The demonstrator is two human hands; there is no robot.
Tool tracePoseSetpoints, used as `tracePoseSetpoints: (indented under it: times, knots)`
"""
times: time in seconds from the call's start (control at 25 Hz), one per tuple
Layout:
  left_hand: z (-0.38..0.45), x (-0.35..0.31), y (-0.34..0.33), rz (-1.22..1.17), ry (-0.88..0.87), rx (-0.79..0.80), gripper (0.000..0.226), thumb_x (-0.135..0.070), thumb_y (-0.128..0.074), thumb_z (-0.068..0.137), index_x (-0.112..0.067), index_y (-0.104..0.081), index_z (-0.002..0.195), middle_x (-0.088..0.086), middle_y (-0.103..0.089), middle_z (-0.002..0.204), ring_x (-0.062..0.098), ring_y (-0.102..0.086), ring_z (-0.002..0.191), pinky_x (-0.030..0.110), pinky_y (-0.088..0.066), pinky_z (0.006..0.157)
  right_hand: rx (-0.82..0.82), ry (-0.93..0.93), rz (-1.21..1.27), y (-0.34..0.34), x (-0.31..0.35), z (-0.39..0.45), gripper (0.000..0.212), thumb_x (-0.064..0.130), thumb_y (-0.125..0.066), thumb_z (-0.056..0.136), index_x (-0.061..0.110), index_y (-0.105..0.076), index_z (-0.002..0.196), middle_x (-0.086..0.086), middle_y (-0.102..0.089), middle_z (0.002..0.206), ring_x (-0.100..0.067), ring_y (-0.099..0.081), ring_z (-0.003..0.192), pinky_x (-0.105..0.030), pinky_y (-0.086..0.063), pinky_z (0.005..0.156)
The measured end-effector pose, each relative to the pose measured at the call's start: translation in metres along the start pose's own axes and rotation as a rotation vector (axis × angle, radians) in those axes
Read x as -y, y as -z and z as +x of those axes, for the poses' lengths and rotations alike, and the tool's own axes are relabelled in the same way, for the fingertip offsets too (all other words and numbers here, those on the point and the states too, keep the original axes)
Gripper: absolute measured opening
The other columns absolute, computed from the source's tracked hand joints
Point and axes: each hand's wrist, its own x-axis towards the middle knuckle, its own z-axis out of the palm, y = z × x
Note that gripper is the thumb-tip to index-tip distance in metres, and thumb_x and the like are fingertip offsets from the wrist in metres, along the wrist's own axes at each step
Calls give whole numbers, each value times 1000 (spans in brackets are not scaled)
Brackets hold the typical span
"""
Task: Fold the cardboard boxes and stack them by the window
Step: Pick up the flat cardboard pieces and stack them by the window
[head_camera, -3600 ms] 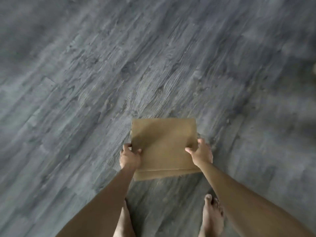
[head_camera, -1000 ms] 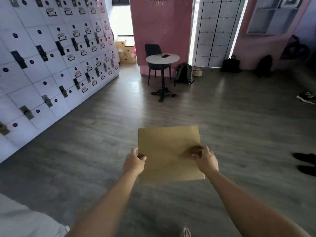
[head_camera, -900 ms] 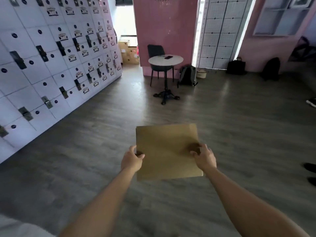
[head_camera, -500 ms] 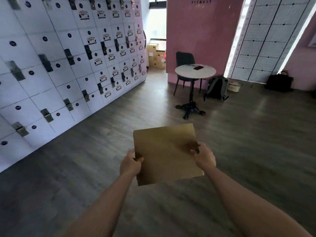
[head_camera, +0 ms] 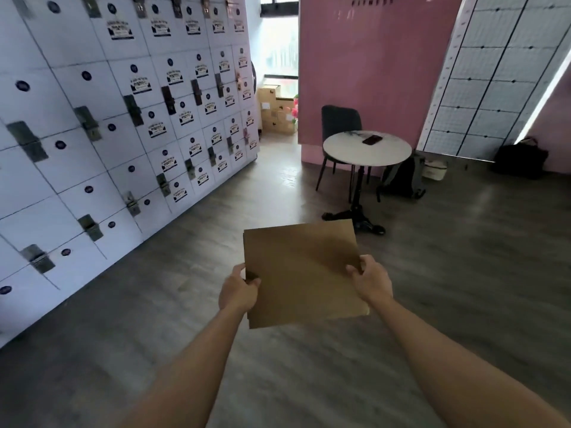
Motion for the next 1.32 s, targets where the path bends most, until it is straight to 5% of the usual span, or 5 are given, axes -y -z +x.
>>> tracePoseSetpoints:
  times: [0.32, 0.88, 1.32]
  knots:
    - [258, -72, -24, 14, 34, -10, 55, -35, -62, 97, -27, -40, 146, 6, -63, 126, 28, -61, 112, 46, -52, 96, 27, 6, -16, -83, 86, 254, 52, 42, -56, 99, 18, -44, 143, -12, -55, 133, -31, -56, 118, -39, -48, 91]
    - [711, -144, 43, -77, 135, -129, 55, -34, -65, 95, -23, -45, 145, 8, -60, 134, 30, -60, 117, 47, -51, 99, 142, 128, -30, -259, 350, 647, 46, 39, -57, 99, 15, -49, 137, -12, -58, 128, -30, -57, 116, -39, -47, 93]
    - [1086, -313, -5, -23, -60, 10, 53, -32, -67, 93, -27, -48, 143, 8, -61, 130, 29, -59, 116, 46, -52, 98, -60, -57, -5, -298, 442, 974, 46, 41, -53, 100, 16, -49, 138, -11, -60, 126, -29, -60, 112, -34, -46, 81]
